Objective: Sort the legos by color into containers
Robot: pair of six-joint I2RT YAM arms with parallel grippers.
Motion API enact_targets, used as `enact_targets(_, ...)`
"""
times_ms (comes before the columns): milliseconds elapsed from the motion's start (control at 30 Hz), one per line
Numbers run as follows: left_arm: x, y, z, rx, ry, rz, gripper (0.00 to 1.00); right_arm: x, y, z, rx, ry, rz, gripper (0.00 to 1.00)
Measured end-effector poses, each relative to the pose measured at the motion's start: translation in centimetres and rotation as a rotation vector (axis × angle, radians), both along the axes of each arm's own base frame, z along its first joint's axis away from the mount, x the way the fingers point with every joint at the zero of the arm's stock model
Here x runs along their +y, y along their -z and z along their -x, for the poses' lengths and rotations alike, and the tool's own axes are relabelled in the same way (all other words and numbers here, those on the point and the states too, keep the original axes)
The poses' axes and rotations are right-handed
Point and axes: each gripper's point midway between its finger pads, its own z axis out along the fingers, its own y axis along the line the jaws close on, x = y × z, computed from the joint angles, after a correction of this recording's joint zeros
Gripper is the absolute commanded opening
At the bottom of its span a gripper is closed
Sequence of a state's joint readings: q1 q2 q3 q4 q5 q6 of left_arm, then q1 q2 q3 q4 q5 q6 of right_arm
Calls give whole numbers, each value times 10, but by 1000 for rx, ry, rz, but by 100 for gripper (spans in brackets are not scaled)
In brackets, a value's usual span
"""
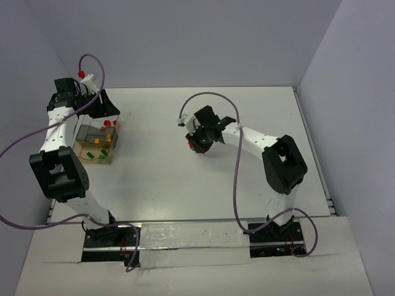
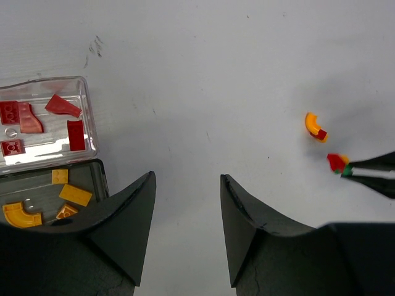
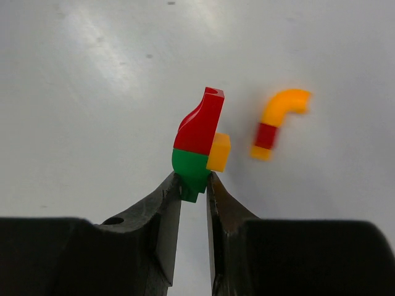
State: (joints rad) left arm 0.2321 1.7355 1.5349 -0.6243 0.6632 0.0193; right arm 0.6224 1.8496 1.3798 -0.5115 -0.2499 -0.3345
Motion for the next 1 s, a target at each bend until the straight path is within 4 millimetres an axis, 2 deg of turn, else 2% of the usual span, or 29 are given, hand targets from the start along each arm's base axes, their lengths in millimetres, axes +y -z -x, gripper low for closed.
enact_targets(100, 0, 0, 0, 2, -2, 3, 55, 24, 15, 28, 38, -52, 12, 0)
enact_targets(200, 0, 0, 0, 2, -3, 3, 55, 33, 35, 41, 60, -59, 40, 0)
enact_targets(333, 0, -2, 1, -2, -3, 3, 55, 33, 53, 44, 77, -32, 70, 0)
enact_targets(467, -10, -3, 8, -15, 26, 35, 56, 36, 57, 42, 60, -29, 56, 0)
enact_targets(600, -48, 17, 40, 46, 101, 156, 56, 39, 50, 43, 30, -58, 15, 0)
enact_targets(800, -135, 69, 108, 289, 242, 381, 61, 57, 10, 38, -64, -124, -88, 0)
enact_targets(900, -160, 71, 126, 357, 290, 430, 62, 65, -3, 37, -103, -150, -118, 0)
enact_targets(1000, -173, 61, 125, 352, 319, 466, 63, 70, -7, 38, -120, -170, -130, 0)
